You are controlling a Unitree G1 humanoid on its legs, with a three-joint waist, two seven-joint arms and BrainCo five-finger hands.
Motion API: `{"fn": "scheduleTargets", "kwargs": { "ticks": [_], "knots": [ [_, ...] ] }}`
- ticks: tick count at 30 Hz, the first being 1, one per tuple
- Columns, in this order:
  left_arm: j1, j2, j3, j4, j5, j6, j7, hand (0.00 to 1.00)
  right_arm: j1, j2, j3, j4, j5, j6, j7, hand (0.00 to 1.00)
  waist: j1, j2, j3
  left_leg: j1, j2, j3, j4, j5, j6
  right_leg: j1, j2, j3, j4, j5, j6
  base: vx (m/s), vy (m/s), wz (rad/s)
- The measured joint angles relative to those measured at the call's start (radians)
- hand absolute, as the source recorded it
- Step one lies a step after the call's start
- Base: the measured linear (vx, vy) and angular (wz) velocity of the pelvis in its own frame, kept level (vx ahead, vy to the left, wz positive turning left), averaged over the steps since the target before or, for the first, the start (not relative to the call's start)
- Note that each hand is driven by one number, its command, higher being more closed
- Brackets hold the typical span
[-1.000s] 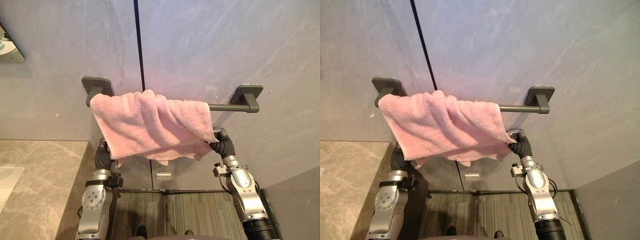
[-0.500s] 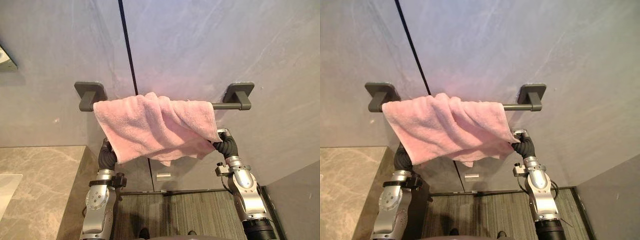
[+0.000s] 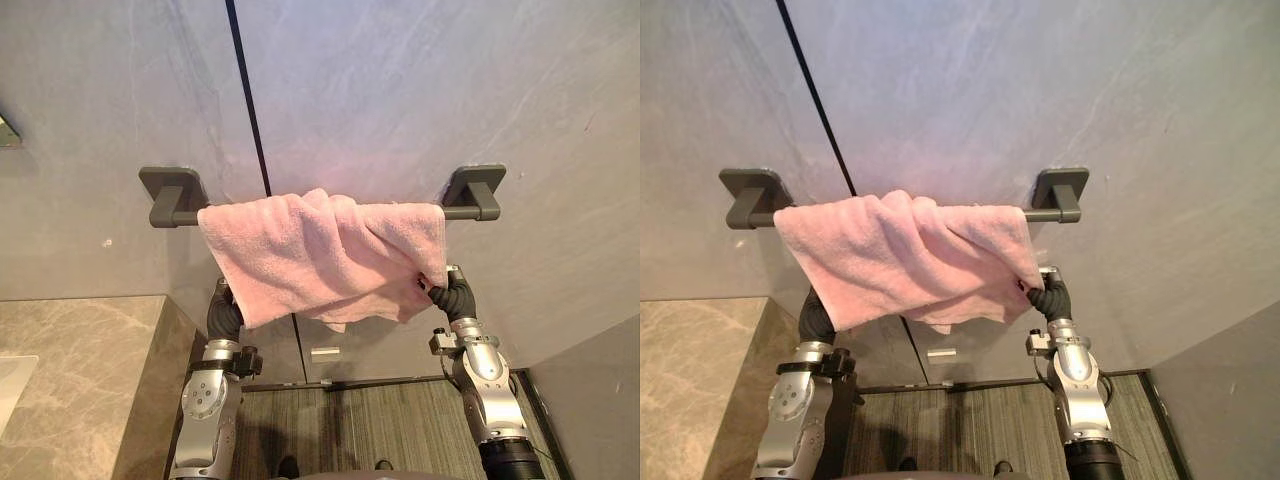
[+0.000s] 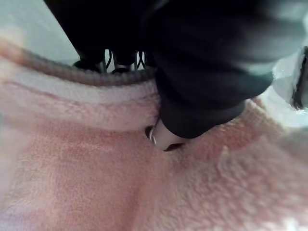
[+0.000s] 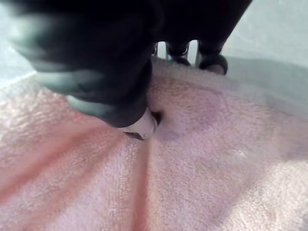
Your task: Organize washtable
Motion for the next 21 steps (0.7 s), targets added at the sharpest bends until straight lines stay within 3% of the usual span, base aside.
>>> {"fn": "scheduleTargets", "kwargs": {
  "ticks": [9, 21],
  "knots": [
    [0.014, -0.038, 0.000, 0.131, -0.035, 0.020, 0.000, 1.00, -0.001, 0.001, -0.001, 0.075, -0.002, 0.005, 0.000, 1.00, 0.000, 0.000, 0.000, 0.001, 0.000, 0.000, 0.000, -0.009, -0.005, 0.000, -0.001, 0.002, 0.002, -0.005, 0.006, 0.00, 0.000, 0.00],
    [0.015, -0.031, 0.000, 0.222, -0.055, 0.032, 0.001, 1.00, 0.000, 0.034, -0.001, 0.122, -0.008, 0.018, -0.008, 1.00, 0.001, 0.000, 0.001, 0.006, 0.000, 0.000, 0.000, -0.011, -0.003, 0.006, 0.000, 0.001, 0.006, -0.012, 0.008, 0.00, 0.000, 0.00]
  ]
}}
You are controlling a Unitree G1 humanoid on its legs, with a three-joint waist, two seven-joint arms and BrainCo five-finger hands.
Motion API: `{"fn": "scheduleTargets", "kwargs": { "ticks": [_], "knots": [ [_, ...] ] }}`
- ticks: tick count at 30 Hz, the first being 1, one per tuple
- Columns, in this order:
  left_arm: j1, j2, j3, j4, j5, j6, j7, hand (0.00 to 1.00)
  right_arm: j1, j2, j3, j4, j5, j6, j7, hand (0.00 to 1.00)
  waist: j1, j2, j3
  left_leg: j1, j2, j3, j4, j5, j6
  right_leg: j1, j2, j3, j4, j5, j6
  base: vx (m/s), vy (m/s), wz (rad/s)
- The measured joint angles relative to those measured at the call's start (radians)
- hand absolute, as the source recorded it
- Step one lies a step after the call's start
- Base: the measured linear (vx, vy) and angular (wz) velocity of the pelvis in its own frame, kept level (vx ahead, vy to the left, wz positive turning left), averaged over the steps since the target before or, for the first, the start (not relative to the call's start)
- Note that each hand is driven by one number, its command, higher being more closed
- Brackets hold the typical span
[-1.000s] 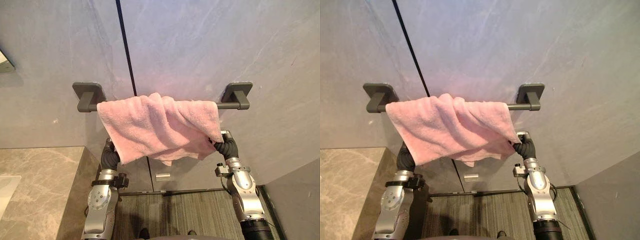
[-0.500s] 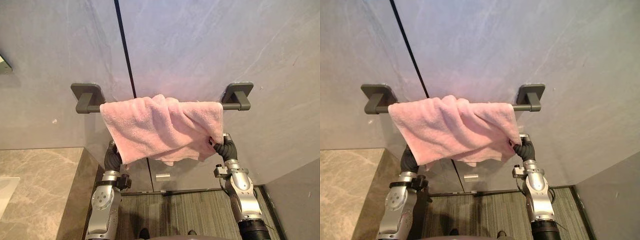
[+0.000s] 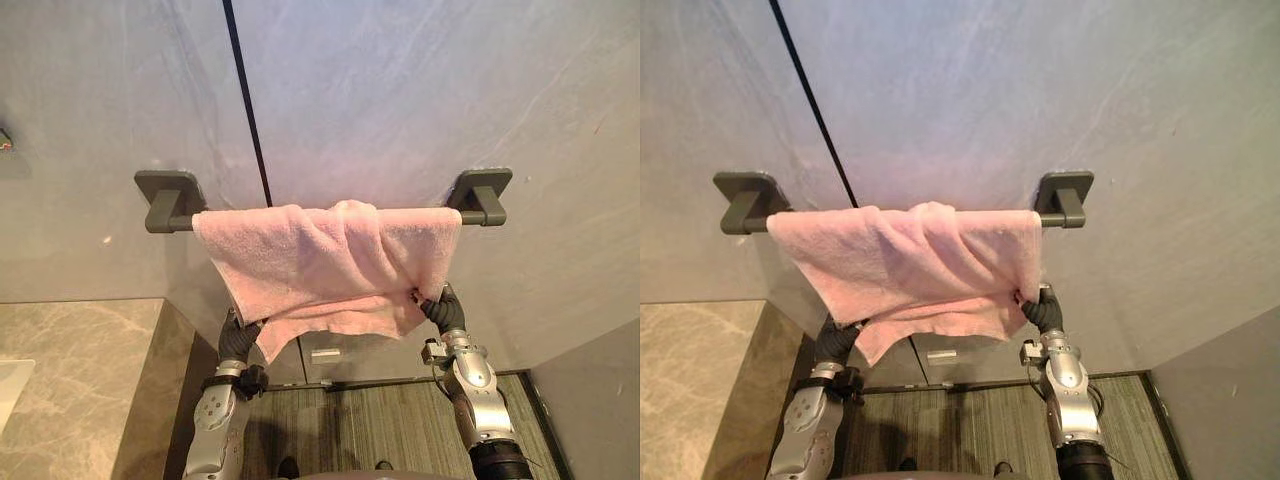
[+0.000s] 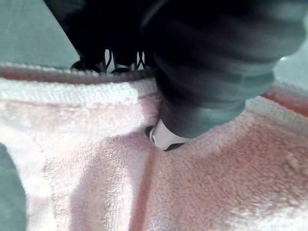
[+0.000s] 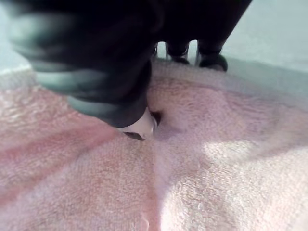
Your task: Organize washtable
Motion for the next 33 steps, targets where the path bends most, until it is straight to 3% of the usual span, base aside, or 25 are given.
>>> {"fn": "scheduleTargets", "kwargs": {
  "ticks": [20, 21, 22, 23, 33],
  "knots": [
    [-0.007, 0.001, 0.000, 0.062, 0.002, -0.009, 0.001, 1.00, -0.005, 0.009, 0.002, 0.045, -0.093, 0.008, -0.011, 1.00, 0.005, 0.010, 0.007, 0.004, 0.000, 0.002, -0.001, 0.000, 0.000, 0.006, 0.001, 0.001, -0.007, 0.000, 0.000, 0.00, 0.000, 0.00],
    [-0.007, 0.001, 0.000, 0.066, 0.002, -0.012, 0.002, 1.00, -0.004, 0.009, 0.002, 0.049, -0.110, 0.009, -0.011, 0.00, 0.005, 0.009, 0.008, 0.007, 0.000, 0.001, -0.001, 0.000, 0.000, 0.011, 0.001, -0.001, -0.010, 0.001, -0.001, 0.00, 0.000, 0.00],
    [-0.008, 0.001, 0.001, 0.069, 0.002, -0.014, 0.004, 1.00, -0.004, 0.009, 0.002, 0.053, -0.115, 0.010, -0.013, 0.00, 0.005, 0.009, 0.008, 0.009, 0.000, 0.001, -0.002, 0.000, 0.000, 0.012, 0.001, -0.001, -0.012, 0.001, -0.001, 0.00, 0.000, 0.00],
    [-0.008, 0.001, 0.003, 0.069, 0.002, -0.015, 0.005, 0.00, -0.004, 0.009, 0.002, 0.059, -0.118, 0.010, -0.017, 0.00, 0.005, 0.008, 0.008, 0.009, 0.000, 0.000, -0.002, 0.000, 0.000, 0.012, 0.001, -0.002, -0.013, 0.001, -0.001, 0.00, 0.000, 0.00],
    [-0.020, 0.017, 0.046, 0.089, 0.038, -0.020, 0.073, 0.00, -0.002, 0.008, 0.001, 0.090, -0.153, 0.043, -0.063, 0.00, 0.006, -0.005, 0.019, 0.010, 0.000, 0.000, -0.001, -0.002, -0.003, 0.024, 0.002, -0.005, -0.029, 0.004, -0.002, 0.00, 0.000, 0.00]
  ]
}}
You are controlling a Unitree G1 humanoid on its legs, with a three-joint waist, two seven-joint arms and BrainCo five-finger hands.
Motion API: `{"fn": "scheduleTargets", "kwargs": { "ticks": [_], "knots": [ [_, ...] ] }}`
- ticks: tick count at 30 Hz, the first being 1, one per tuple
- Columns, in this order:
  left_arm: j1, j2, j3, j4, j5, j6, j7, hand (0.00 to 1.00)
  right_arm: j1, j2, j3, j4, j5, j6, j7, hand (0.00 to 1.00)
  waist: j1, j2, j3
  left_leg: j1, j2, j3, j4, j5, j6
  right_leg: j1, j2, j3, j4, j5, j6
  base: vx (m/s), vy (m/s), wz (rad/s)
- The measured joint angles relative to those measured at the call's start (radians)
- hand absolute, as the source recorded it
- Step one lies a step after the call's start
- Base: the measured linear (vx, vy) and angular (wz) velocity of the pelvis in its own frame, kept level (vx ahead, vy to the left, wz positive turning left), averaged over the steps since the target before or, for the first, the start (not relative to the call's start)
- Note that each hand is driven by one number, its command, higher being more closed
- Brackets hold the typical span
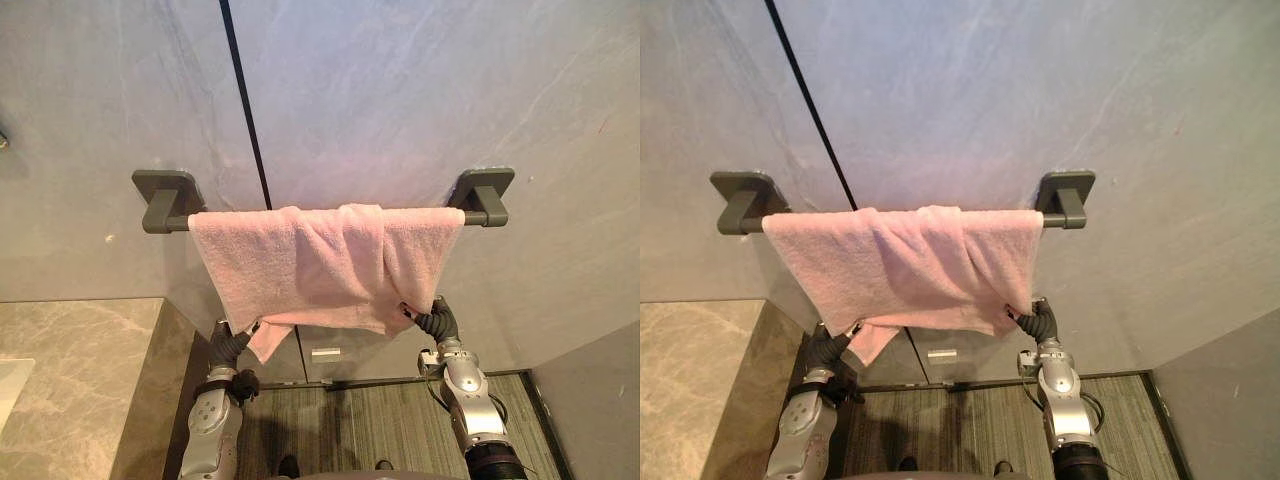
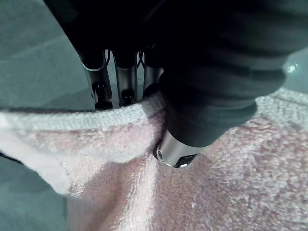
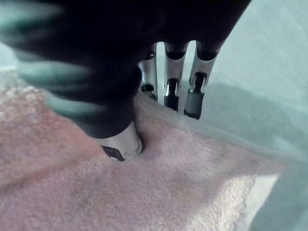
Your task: Organize washtable
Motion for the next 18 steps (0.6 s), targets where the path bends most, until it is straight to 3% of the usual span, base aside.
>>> {"fn": "scheduleTargets", "kwargs": {
  "ticks": [18],
  "knots": [
    [0.067, 0.015, 0.000, 0.085, -0.018, 0.042, 0.037, 0.00, 0.094, 0.002, 0.000, 0.069, -0.033, 0.018, -0.015, 0.00, -0.003, -0.007, 0.007, 0.005, 0.000, 0.000, 0.000, 0.000, 0.000, 0.008, 0.001, -0.001, -0.010, 0.007, -0.002, -0.02, -0.009, 0.00]
  ]
}}
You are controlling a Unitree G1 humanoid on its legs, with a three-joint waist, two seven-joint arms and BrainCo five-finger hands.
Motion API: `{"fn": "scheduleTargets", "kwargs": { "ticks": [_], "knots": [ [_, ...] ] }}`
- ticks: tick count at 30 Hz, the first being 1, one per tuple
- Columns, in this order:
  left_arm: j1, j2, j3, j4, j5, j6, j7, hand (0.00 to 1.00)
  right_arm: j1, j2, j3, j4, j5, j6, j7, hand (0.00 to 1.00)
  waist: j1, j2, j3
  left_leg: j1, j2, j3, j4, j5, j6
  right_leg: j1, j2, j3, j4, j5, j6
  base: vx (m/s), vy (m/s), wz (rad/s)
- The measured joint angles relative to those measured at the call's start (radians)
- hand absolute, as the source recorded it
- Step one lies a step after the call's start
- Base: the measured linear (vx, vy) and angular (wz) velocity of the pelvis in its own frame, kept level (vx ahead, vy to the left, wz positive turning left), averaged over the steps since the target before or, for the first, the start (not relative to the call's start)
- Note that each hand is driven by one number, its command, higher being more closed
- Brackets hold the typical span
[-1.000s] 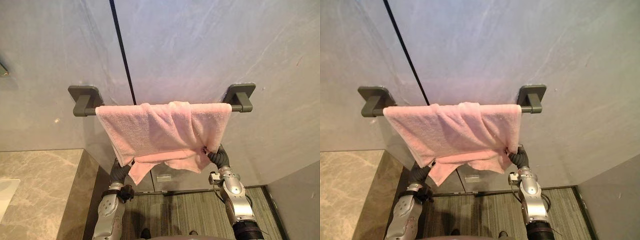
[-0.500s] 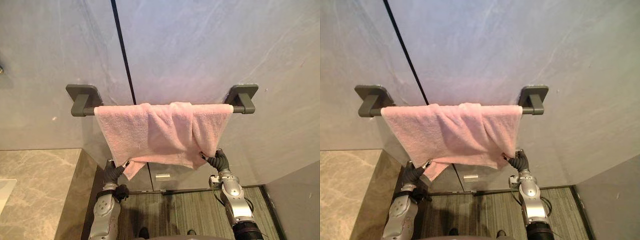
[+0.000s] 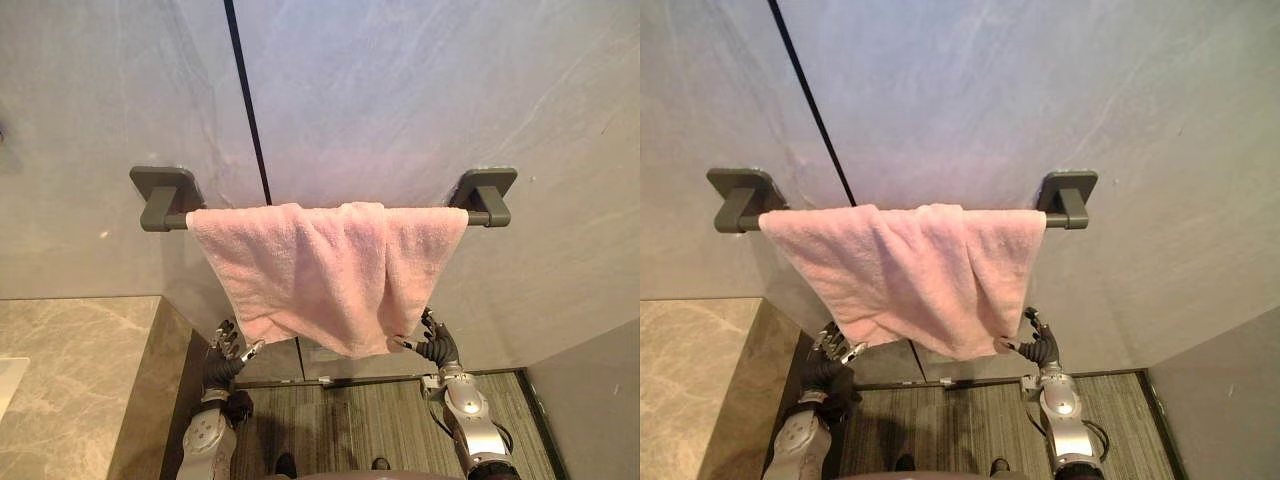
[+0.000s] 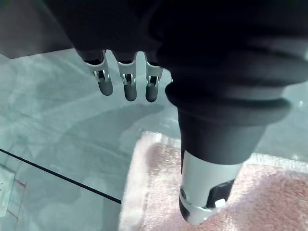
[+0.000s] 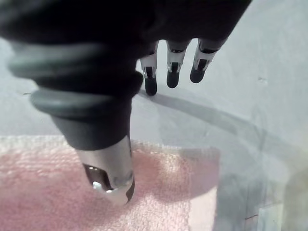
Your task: Organize washtable
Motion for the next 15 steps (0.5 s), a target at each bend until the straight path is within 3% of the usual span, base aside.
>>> {"fn": "scheduleTargets", "kwargs": {
  "ticks": [6, 9, 13, 15],
  "knots": [
    [0.024, -0.002, 0.012, 0.018, -0.028, 0.002, 0.001, 0.00, 0.029, 0.024, -0.071, 0.037, 0.037, 0.014, -0.029, 0.00, 0.000, 0.001, 0.001, 0.007, 0.000, 0.000, 0.000, 0.000, 0.000, 0.002, 0.000, 0.000, 0.001, 0.000, 0.000, -0.03, -0.012, 0.00],
    [0.035, -0.005, 0.074, 0.017, -0.042, 0.003, 0.006, 0.00, 0.039, 0.025, -0.141, 0.035, 0.062, 0.016, -0.054, 0.00, -0.003, 0.002, 0.001, 0.015, 0.000, 0.000, 0.000, 0.000, 0.000, 0.015, 0.000, 0.000, 0.000, 0.000, 0.000, 0.00, 0.000, 0.00],
    [0.059, -0.032, 0.210, -0.103, -0.061, 0.004, 0.024, 0.00, 0.073, 0.024, -0.266, -0.102, 0.080, 0.026, -0.074, 0.00, -0.003, 0.006, 0.004, 0.022, 0.000, 0.000, 0.000, -0.001, 0.001, 0.016, -0.001, 0.001, 0.003, 0.000, 0.000, -0.04, -0.015, -0.01],
    [0.080, -0.051, 0.220, -0.186, -0.062, 0.002, 0.023, 0.00, 0.080, 0.023, -0.312, -0.185, 0.080, 0.026, -0.088, 0.00, -0.003, 0.008, 0.005, 0.026, 0.000, 0.000, 0.000, -0.003, 0.002, 0.019, -0.002, 0.002, 0.005, -0.001, 0.000, -0.04, -0.010, -0.02]
  ]
}}
